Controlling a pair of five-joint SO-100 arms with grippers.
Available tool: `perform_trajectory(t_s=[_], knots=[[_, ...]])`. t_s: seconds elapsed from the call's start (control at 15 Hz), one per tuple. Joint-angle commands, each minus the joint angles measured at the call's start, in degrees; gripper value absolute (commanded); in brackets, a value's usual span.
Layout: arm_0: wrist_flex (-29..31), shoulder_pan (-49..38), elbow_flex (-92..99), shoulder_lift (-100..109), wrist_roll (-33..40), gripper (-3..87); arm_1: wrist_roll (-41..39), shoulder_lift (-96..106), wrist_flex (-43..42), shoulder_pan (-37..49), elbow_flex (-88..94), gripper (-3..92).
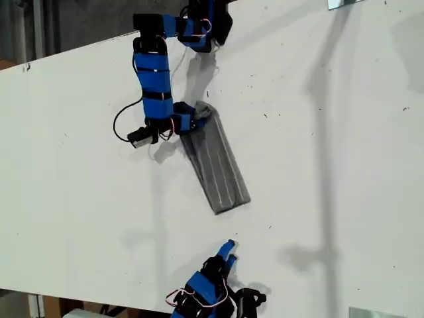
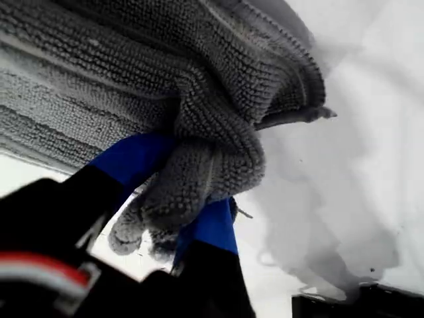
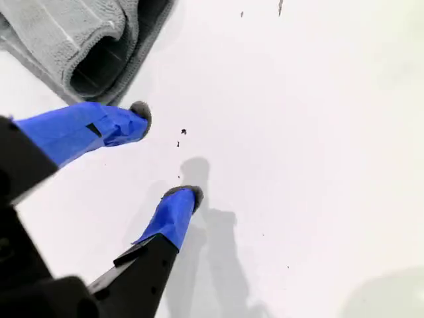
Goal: Grasp corners of a square towel and fold twice.
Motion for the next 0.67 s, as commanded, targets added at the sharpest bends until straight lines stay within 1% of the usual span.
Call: perform_trajectory(t_s=[0.0, 0.13, 0.2, 0.27, 0.33, 0.4, 0.47, 0.53, 0.6], knots=[[-1.14, -0.35, -0.53, 0.18, 0.44, 20.3, 5.36, 10.02, -1.23, 1.32, 14.68, -0.1], [-0.7, -1.67, -0.53, 0.35, 1.76, 20.3, 11.51, 27.07, -0.7, 0.97, 26.37, -0.1], [-0.62, -2.72, -0.35, 0.26, 2.72, 20.3, 15.03, 36.12, 1.85, -1.14, 29.53, -0.1], [0.18, -4.22, -0.18, 0.26, 3.78, 20.3, 21.01, 43.77, 7.12, -5.1, 29.88, -0.1], [1.67, -6.15, 0.26, 0.7, 4.83, 20.3, 26.46, 51.68, 10.11, -9.76, 30.67, -0.1], [2.64, -8.0, 0.97, 1.93, 6.33, 20.3, 31.11, 58.18, 10.55, -13.97, 31.73, -0.1], [4.13, -9.23, 2.37, 5.01, 6.94, 20.3, 35.95, 61.7, 11.16, -17.75, 31.9, -0.1], [6.86, -9.76, 4.57, 10.55, 6.42, 20.3, 40.17, 65.04, 12.04, -21.09, 31.82, -0.1], [11.34, -9.93, 7.91, 19.86, 4.39, 20.3, 44.47, 68.55, 13.62, -24.7, 31.2, -0.1]])
